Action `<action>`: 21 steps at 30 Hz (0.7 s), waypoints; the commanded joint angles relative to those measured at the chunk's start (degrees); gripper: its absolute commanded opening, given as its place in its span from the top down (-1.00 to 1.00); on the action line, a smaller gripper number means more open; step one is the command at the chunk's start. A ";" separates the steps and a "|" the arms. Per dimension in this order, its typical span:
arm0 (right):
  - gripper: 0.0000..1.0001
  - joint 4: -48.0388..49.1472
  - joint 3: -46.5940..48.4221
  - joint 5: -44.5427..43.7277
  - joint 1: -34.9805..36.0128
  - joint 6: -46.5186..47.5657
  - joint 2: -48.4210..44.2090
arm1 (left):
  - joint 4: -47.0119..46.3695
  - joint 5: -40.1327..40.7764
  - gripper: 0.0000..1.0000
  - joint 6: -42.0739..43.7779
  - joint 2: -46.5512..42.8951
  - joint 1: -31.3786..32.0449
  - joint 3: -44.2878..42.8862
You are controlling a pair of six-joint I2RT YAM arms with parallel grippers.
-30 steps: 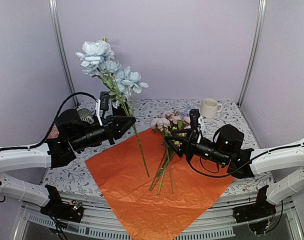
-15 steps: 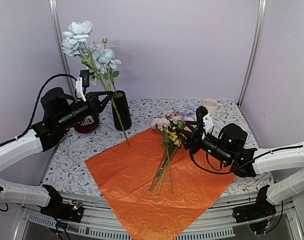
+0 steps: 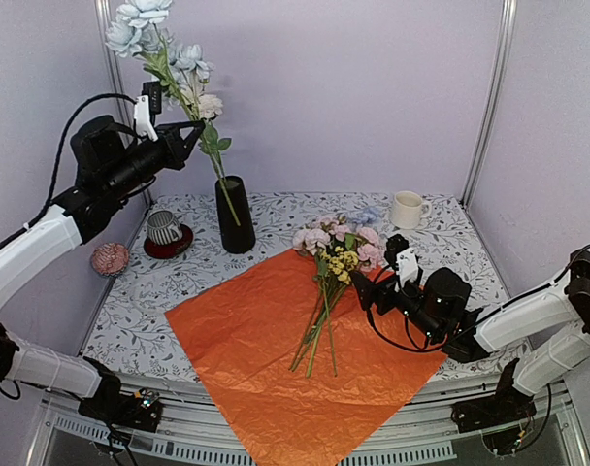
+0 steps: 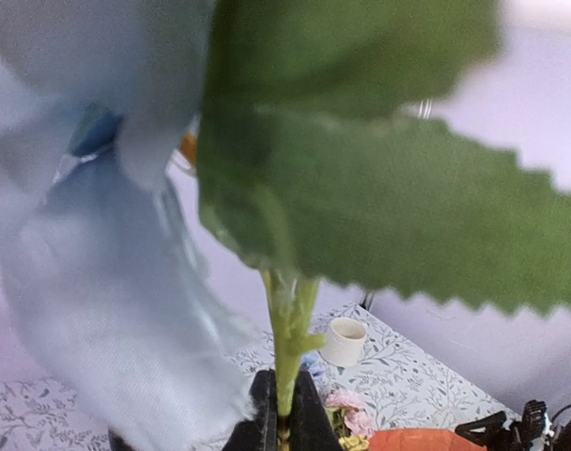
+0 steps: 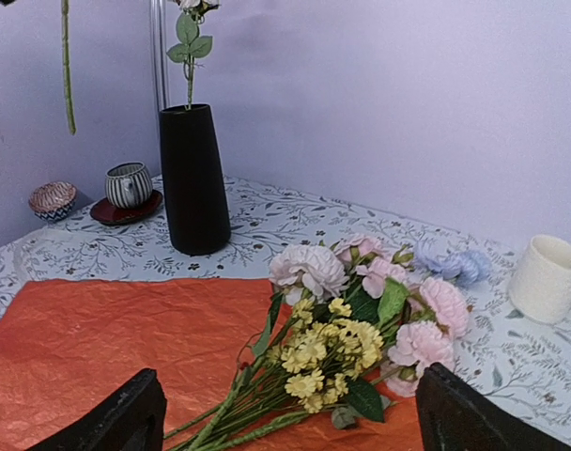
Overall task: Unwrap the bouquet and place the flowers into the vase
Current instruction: Place the fake flower in the vase.
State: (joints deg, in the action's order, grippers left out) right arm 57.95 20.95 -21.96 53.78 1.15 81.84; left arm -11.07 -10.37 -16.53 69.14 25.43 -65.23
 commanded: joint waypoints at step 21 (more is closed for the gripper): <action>-0.98 1.90 2.28 -2.77 -0.36 -1.76 2.52 | 0.53 13.46 0.94 13.46 18.11 -2.49 -23.71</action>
State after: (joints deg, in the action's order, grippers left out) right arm 59.53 22.17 -25.04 53.58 -0.82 84.44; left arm -8.82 0.51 -5.58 85.14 23.75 -86.48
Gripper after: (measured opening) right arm 0.988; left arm 0.038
